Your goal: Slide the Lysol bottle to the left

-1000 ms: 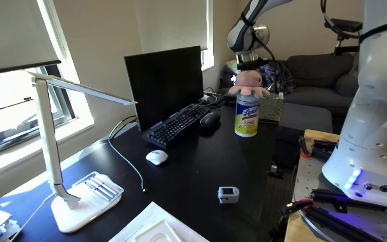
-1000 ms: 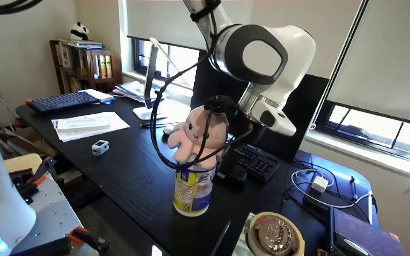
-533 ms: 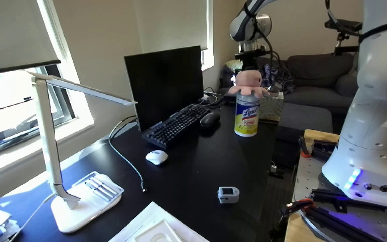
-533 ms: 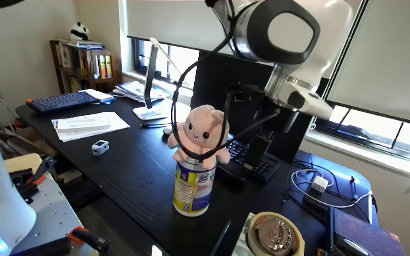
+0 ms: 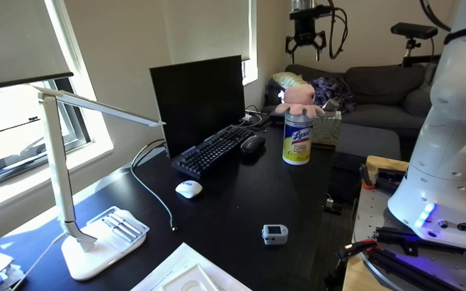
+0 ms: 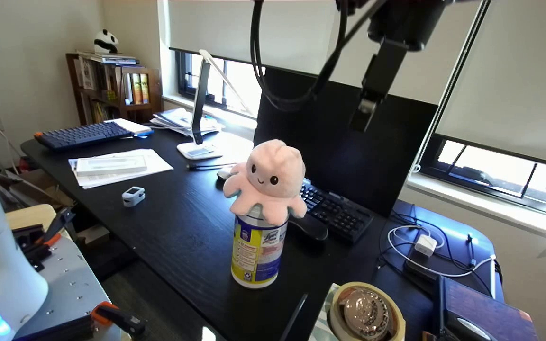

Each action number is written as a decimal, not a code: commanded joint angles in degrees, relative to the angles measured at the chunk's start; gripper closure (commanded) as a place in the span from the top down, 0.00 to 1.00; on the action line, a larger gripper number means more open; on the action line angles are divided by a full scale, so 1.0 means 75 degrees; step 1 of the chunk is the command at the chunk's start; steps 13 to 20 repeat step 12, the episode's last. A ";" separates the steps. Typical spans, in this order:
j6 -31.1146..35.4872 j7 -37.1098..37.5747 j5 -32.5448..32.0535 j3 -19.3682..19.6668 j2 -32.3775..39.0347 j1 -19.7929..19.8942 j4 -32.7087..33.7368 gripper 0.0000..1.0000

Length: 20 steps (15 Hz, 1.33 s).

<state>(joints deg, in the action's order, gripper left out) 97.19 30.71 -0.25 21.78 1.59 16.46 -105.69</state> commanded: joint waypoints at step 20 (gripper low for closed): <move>-0.0937 -0.1022 -0.0523 -0.2361 -0.3365 -0.1009 -0.1515 1.00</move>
